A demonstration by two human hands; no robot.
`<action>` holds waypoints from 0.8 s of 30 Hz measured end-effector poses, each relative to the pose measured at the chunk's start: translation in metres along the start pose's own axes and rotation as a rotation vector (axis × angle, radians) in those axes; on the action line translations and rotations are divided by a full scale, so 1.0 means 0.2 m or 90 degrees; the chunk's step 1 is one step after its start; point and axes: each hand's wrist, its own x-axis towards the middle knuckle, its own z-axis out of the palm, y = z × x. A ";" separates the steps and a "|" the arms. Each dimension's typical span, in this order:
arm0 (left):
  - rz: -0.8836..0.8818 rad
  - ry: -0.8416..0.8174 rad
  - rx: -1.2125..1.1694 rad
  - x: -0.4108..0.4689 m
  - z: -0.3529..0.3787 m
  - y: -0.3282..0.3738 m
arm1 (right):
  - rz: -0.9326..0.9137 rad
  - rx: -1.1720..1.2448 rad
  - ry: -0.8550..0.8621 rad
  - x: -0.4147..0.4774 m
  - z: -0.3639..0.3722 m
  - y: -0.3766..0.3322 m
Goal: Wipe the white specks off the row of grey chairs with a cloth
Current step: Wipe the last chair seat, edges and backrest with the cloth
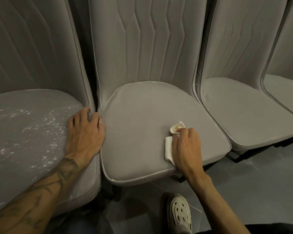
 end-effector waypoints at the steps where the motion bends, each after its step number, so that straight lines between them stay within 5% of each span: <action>1: 0.000 0.001 0.000 0.00 0.00 0.00 | -0.005 0.002 -0.007 -0.02 0.02 -0.06; 9: -0.009 -0.006 -0.018 0.00 0.00 -0.01 | -0.368 0.147 -0.084 -0.24 0.13 -0.63; 13: -0.006 -0.002 -0.031 0.00 0.00 -0.01 | -0.312 0.092 -0.140 0.00 0.11 -0.41; 17: -0.008 0.008 -0.036 0.01 0.01 -0.02 | -0.204 0.016 -0.073 0.17 0.13 -0.39; 24: 0.000 0.006 -0.066 -0.02 -0.07 -0.02 | -0.412 0.114 -0.129 0.27 0.25 -0.44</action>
